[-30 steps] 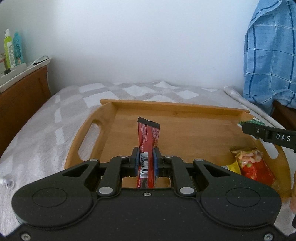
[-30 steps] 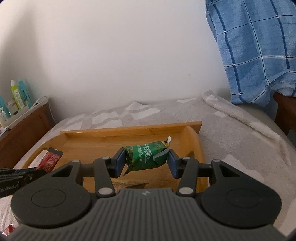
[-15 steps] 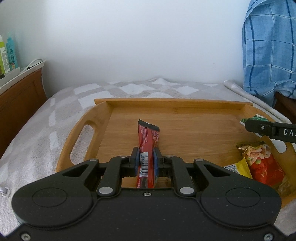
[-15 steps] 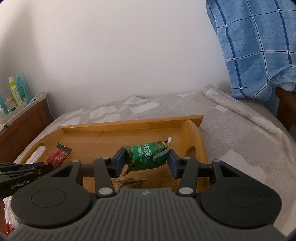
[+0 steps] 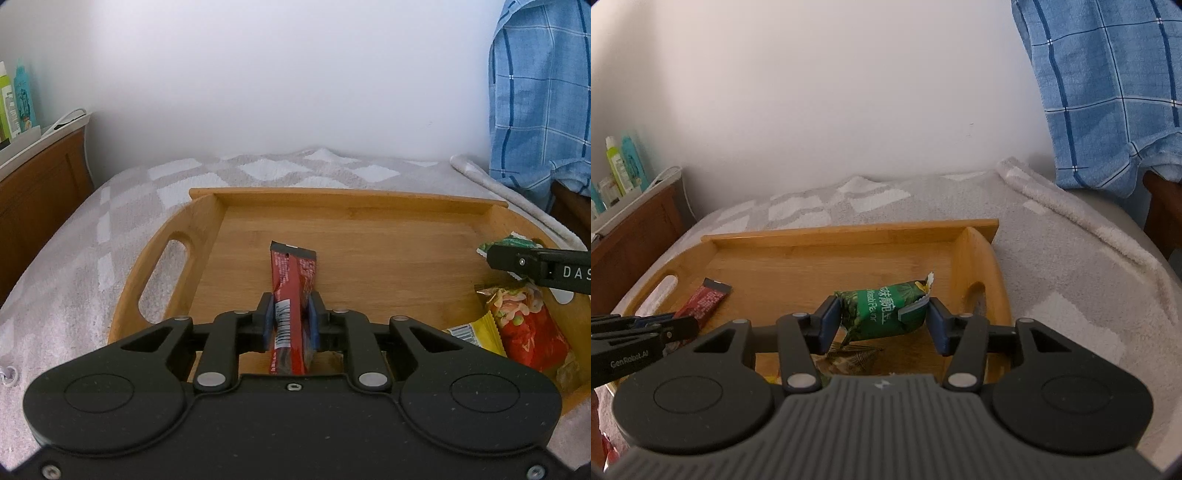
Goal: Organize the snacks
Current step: 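Open both grippers to drop the bar and pea bag into the tray, then move both grippers back over the snacks left on the towel, then grasp the pink-and-white pastry with the left gripper while the right grasps the brown peanut bar, then carry the pastry and peanut bar over the wooden tray with both grippers, then open both grippers to release the pastry and peanut bar into the tray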
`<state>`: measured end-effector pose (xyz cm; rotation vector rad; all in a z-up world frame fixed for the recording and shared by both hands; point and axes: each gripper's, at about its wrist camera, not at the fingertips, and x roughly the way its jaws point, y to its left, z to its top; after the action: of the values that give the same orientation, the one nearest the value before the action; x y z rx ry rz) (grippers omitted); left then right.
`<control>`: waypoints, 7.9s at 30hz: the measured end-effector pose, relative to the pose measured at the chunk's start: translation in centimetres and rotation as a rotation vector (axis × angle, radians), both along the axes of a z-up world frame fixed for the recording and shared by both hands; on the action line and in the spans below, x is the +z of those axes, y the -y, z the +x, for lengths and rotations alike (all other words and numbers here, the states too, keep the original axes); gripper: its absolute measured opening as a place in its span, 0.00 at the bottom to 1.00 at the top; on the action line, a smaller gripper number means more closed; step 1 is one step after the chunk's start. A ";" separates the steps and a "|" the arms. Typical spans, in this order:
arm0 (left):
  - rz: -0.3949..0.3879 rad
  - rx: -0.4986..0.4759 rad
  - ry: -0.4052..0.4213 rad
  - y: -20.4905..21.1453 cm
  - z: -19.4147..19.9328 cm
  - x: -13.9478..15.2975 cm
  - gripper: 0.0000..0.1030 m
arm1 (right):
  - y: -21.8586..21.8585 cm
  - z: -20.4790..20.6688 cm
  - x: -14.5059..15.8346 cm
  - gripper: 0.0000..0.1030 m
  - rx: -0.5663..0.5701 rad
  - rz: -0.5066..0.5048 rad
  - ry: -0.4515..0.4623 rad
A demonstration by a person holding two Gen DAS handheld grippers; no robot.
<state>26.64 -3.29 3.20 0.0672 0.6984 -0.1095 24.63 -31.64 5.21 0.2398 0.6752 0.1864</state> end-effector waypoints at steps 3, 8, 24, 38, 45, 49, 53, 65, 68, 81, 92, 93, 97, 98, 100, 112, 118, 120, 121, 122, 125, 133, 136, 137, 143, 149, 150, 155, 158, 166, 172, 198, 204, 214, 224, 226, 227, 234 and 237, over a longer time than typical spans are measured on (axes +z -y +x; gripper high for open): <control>0.011 0.009 -0.006 0.0 -0.2 0.2 0.27 | 0.1 -0.1 0.0 0.61 0.002 0.002 0.002; -0.003 0.002 0.004 -0.3 -1.4 1.4 0.53 | 1.5 -2.3 2.2 0.88 -0.014 0.071 0.062; -0.111 -0.054 0.085 -2.4 -14.2 5.6 0.98 | 0.2 -22.5 2.1 1.00 -0.116 0.062 0.196; -0.141 0.030 0.089 -4.1 -25.1 -0.2 0.98 | -3.5 -29.4 -1.9 1.00 -0.232 -0.084 0.123; -0.094 0.087 0.106 -4.8 -25.5 -1.5 0.98 | -5.0 -29.7 -3.0 1.00 -0.233 -0.148 0.144; -0.066 0.059 0.135 -4.6 -25.2 -1.7 0.95 | -5.9 -29.6 -3.1 1.00 -0.193 -0.181 0.172; -0.065 0.013 0.130 -4.2 -24.4 -1.8 0.87 | -7.1 -29.4 -3.3 1.00 -0.137 -0.231 0.194; -0.048 -0.020 0.103 -3.4 -22.2 -2.6 0.68 | -8.7 -29.3 -3.9 1.00 -0.080 -0.273 0.219; -0.067 -0.011 0.097 -3.5 -22.1 -2.7 0.62 | -8.5 -29.1 -4.0 1.00 -0.075 -0.254 0.206; -0.073 -0.006 0.134 -4.1 -23.0 -1.3 0.26 | -7.3 -28.2 -2.1 0.65 0.003 -0.174 0.137; -0.029 -0.035 0.125 -3.2 -23.7 -1.1 0.11 | -6.2 -28.5 -1.1 0.45 0.000 -0.215 0.136; -0.009 -0.032 0.136 -3.0 -23.8 -1.1 0.12 | -6.1 -28.5 -1.1 0.46 -0.001 -0.215 0.137; 0.042 -0.004 0.172 -2.8 -24.1 -1.3 0.43 | -6.2 -28.9 -1.0 0.72 0.009 -0.222 0.157; 0.037 -0.001 0.171 -2.9 -24.0 -1.4 0.44 | -6.4 -29.0 -1.0 0.77 0.011 -0.229 0.165; 0.037 0.002 0.138 -3.0 -23.4 -1.9 0.47 | -6.7 -29.1 -1.1 0.92 0.014 -0.257 0.195; -0.086 -0.002 0.054 -3.5 -22.0 -2.0 0.26 | -8.5 -28.1 -2.4 0.63 0.102 -0.321 0.201; -0.093 0.006 0.069 -3.9 -22.5 -0.7 0.26 | -8.8 -27.9 -1.2 0.62 0.091 -0.322 0.178; -0.096 0.011 0.076 -4.0 -22.4 -0.1 0.26 | -8.4 -27.9 -0.5 0.62 0.073 -0.308 0.185; -0.095 0.012 0.079 -4.1 -22.3 0.2 0.26 | -8.1 -27.9 -0.2 0.62 0.063 -0.300 0.189; -0.095 0.010 0.084 -4.2 -22.1 0.6 0.26 | -7.8 -27.8 0.2 0.62 0.054 -0.292 0.194; -0.092 0.002 0.097 -4.3 -21.3 1.7 0.26 | -6.9 -27.2 1.6 0.62 0.025 -0.275 0.215; -0.108 -0.031 0.127 -4.9 -16.8 5.3 0.26 | -4.6 -22.4 5.3 0.63 -0.020 -0.201 0.249; -0.127 -0.024 0.119 -5.2 -14.0 5.9 0.26 | -3.9 -19.5 6.6 0.63 -0.031 -0.143 0.240; -0.130 -0.020 0.116 -5.4 -13.2 5.9 0.26 | -3.8 -18.4 6.9 0.63 -0.032 -0.129 0.237; -0.143 -0.012 0.068 -5.9 -8.1 4.7 0.26 | -4.7 -12.3 7.7 0.63 -0.010 -0.096 0.214; -0.131 -0.008 0.012 -6.2 -5.0 2.4 0.26 | -6.1 -7.1 6.8 0.63 0.021 -0.059 0.125; -0.128 -0.010 0.006 -6.2 -4.8 2.1 0.26 | -6.3 -6.5 6.5 0.63 0.025 -0.064 0.114; -0.117 -0.034 -0.006 -5.8 -4.3 0.8 0.26 | -7.5 -4.1 5.0 0.63 0.042 -0.103 0.071; -0.114 -0.045 -0.012 -5.6 -4.1 0.3 0.26 | -8.3 -3.4 4.2 0.63 0.052 -0.142 0.080; -0.124 -0.053 -0.018 -5.8 -4.1 -0.2 0.26 | -9.3 -2.4 2.8 0.63 0.072 -0.183 0.061; -0.118 -0.058 -0.014 -5.8 -4.2 -0.2 0.26 | -9.7 -2.2 1.9 0.63 0.088 -0.194 0.035; -0.120 -0.059 -0.016 -5.7 -4.1 -0.3 0.27 | -10.0 -2.0 1.3 0.63 0.104 -0.200 0.013; -0.111 -0.055 -0.023 -5.6 -4.0 -0.1 0.28 | -9.9 -2.2 1.6 0.64 0.102 -0.190 0.019; -0.094 -0.051 0.000 -5.7 -5.0 1.2 0.45 | -9.2 -3.2 3.1 0.68 0.098 -0.170 0.051; -0.099 -0.064 0.038 -6.3 -7.5 3.3 0.73 | -8.3 -5.7 4.9 0.83 0.074 -0.158 0.107; -0.088 -0.069 0.055 -6.3 -8.3 3.7 0.80 | -8.2 -6.2 5.2 0.85 0.070 -0.154 0.115; -0.083 -0.072 0.062 -6.3 -8.8 3.9 0.81 | -8.1 -6.6 5.3 0.86 0.068 -0.152 0.119; -0.076 -0.100 0.086 -6.1 -11.5 4.8 0.91 | -7.4 -9.0 5.9 0.94 0.059 -0.134 0.141; -0.063 -0.112 0.096 -5.9 -12.6 5.0 0.94 | -7.0 -10.0 6.1 1.00 0.054 -0.120 0.153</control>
<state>14.04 2.57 8.17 0.0505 0.5945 -0.2338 14.66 -24.60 11.36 0.0907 0.5395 0.2129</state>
